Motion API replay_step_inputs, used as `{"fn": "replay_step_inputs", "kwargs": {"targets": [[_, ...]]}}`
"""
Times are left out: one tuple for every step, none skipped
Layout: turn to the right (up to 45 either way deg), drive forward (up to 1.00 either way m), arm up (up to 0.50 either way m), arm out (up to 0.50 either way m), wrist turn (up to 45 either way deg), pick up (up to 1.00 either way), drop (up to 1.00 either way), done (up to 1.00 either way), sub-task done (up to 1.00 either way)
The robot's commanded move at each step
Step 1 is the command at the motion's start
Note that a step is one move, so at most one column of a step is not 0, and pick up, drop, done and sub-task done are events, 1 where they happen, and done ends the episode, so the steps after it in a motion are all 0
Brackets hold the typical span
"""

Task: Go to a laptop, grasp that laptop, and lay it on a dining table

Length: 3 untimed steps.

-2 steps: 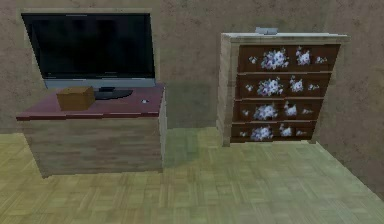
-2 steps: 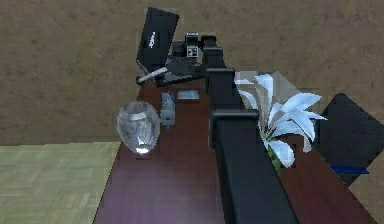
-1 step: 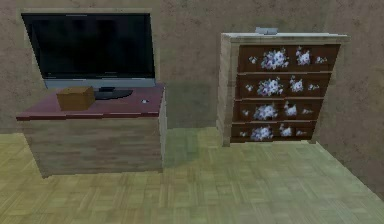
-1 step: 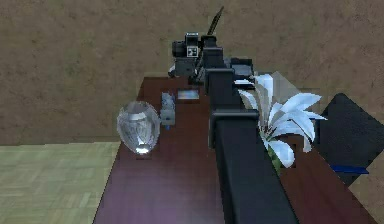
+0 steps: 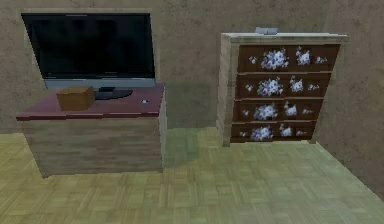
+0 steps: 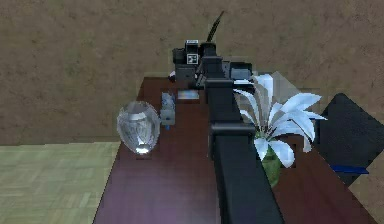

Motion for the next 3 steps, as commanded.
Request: {"fn": "replay_step_inputs", "kwargs": {"targets": [[0.0, 0.00, -0.32, 0.00, 0.0, 0.00, 0.00, 0.00, 0.00], [0.0, 0.00, 0.00, 0.00, 0.0, 0.00, 1.00, 0.00, 0.00], [0.0, 0.00, 0.02, 0.00, 0.0, 0.00, 0.00, 0.00, 0.00]]}}
